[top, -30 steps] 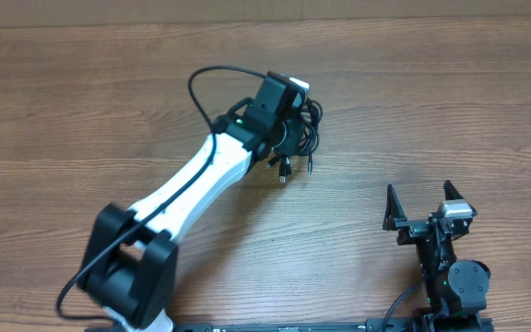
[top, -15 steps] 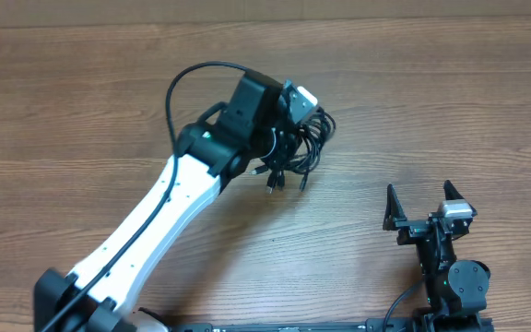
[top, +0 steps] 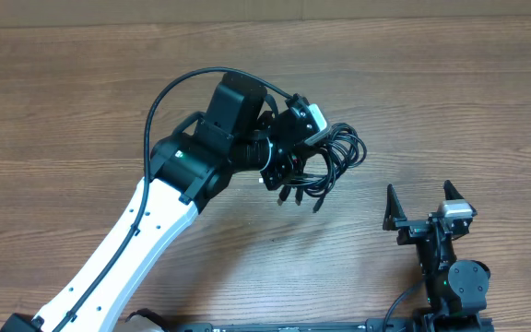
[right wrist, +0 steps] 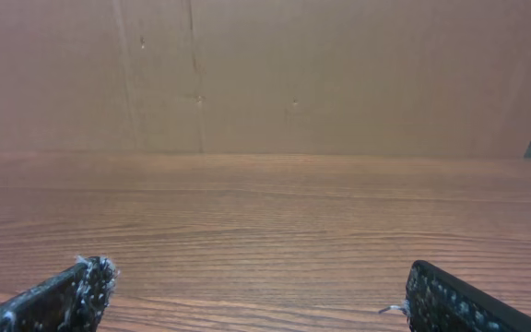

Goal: Untangle cables
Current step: 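Move the right gripper toward the cables hanging from the left gripper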

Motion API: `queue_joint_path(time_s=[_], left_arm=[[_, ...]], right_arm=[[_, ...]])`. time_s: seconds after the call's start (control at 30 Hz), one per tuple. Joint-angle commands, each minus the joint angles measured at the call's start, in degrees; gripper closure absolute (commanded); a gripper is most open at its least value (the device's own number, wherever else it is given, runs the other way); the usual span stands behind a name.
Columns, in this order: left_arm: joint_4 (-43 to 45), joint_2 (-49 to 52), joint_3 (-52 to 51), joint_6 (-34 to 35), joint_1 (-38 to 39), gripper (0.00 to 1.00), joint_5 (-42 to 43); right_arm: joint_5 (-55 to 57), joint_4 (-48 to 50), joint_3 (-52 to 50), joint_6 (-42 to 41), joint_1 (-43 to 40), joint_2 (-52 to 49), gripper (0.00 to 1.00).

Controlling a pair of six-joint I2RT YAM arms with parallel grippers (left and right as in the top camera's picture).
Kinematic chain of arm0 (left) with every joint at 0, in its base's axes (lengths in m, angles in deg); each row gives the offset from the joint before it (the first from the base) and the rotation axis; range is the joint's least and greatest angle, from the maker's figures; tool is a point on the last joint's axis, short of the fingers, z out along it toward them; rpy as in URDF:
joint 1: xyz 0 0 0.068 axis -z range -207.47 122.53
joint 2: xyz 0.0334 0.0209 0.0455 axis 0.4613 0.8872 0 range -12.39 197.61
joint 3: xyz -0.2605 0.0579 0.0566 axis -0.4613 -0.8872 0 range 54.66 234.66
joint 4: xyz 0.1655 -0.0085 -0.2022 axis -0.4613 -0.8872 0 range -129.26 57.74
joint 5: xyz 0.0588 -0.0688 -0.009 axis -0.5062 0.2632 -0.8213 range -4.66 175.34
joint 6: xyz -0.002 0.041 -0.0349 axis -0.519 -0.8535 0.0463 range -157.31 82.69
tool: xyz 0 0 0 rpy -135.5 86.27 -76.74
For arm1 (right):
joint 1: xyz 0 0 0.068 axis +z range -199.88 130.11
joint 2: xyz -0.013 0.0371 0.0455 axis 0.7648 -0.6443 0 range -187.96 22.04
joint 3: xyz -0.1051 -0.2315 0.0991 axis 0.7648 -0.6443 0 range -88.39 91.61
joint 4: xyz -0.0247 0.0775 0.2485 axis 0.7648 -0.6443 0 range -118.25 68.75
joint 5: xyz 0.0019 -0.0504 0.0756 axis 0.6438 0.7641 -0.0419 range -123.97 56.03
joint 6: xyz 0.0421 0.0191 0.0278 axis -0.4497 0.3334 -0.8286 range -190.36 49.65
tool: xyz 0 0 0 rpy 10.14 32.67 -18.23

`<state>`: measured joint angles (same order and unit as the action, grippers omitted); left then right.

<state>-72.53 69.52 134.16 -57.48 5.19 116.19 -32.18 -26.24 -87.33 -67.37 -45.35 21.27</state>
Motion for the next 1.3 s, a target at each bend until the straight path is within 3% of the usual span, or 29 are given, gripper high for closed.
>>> queue_joint_path(time_s=[0.0,0.17,0.23,0.53,0.83,1.27], left_arm=[[-0.24,-1.44,0.48,-1.49,0.35,0.96,4.17],[-1.38,-1.42,0.48,-1.53,0.33,0.96,4.11],[-0.7,-1.42,0.48,-1.55,0.33,0.96,4.13],[0.87,-1.4,0.48,-5.86,0.37,0.96,4.76],[1.7,-1.4,0.48,-8.0,0.37,0.96,7.28],[1.9,-1.4,0.48,-8.15,0.37,0.96,9.49]], right_arm=[[-3.41,0.15,-0.59,-2.82,-0.11,0.61,0.0],[-9.79,0.74,-0.59,-22.6,-0.11,0.61,0.0],[-13.07,1.42,-0.57,-26.67,-0.11,0.61,0.0],[-21.03,-0.57,3.32,-27.23,-0.13,0.61,0.0],[-19.87,-16.35,18.14,-24.55,-0.13,-0.92,0.0],[-23.96,-27.76,34.67,-23.69,-0.13,-18.12,0.0]])
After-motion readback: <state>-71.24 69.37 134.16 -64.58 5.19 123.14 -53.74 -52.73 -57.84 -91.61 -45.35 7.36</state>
